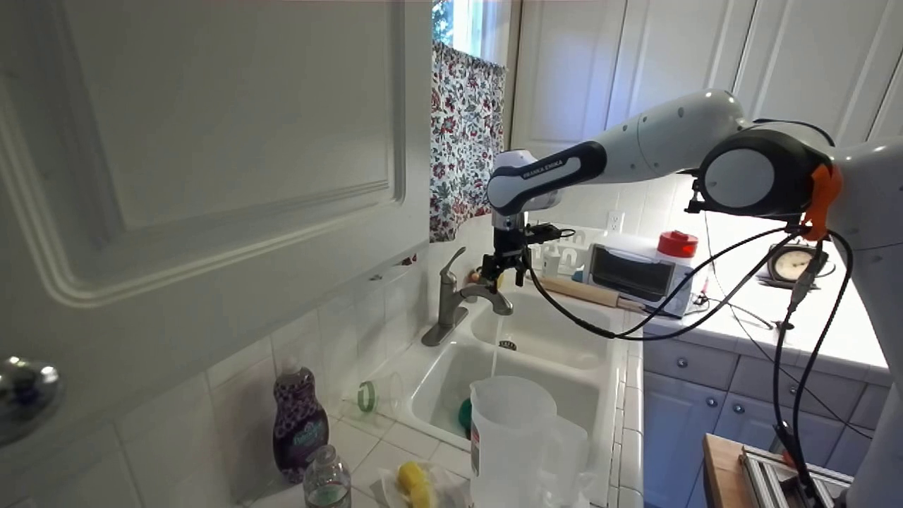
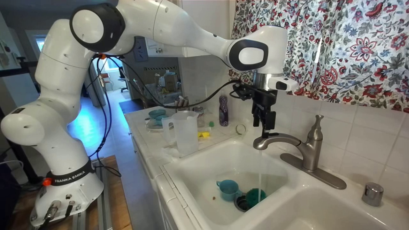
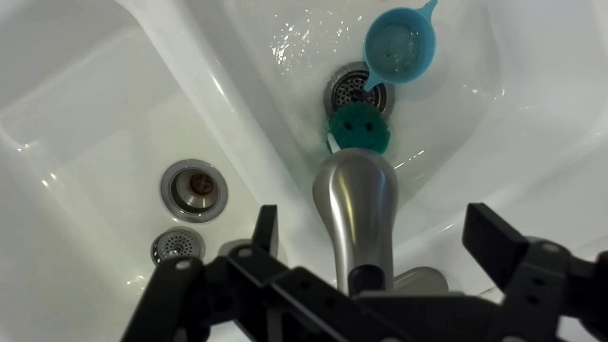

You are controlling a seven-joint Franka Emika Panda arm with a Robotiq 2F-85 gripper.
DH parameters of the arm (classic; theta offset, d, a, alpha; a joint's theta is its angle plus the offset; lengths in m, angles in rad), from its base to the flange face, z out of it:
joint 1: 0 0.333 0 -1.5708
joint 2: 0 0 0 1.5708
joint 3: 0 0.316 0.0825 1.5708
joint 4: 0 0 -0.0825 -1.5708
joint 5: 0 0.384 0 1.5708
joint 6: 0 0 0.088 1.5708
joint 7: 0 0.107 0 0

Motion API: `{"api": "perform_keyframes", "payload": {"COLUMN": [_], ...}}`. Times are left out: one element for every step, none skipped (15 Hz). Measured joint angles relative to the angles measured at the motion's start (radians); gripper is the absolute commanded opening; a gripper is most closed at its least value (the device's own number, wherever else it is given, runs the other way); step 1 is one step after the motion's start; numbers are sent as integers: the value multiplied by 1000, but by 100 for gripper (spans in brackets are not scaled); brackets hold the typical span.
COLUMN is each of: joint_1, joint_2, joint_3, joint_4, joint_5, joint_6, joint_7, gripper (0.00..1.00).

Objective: Fix the tap

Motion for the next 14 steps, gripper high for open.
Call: {"api": "perform_keyframes", "payload": {"joint_1": [1, 1, 1, 1, 1, 1, 1, 1, 1, 1, 1, 1, 1, 1], "joint_2": [-7, -11, -12, -12, -12, -12, -12, -12, -12, -12, -12, -12, -12, -12], "joint_3": [0, 0, 0, 0, 0, 0, 0, 0, 0, 0, 0, 0, 0, 0], "joint_4": [-8, -14, -18, -19, -19, -19, -19, -19, -19, -19, -19, -19, -19, -19], "joint_5": [0, 0, 0, 0, 0, 0, 0, 0, 0, 0, 0, 0, 0, 0], "joint_6": [1, 4, 6, 7, 7, 7, 7, 7, 7, 7, 7, 7, 7, 7], "joint_7": [0, 0, 0, 0, 0, 0, 0, 0, 0, 0, 0, 0, 0, 0], "gripper": [100, 100, 100, 100, 100, 100, 100, 100, 100, 100, 100, 100, 100, 100]}}
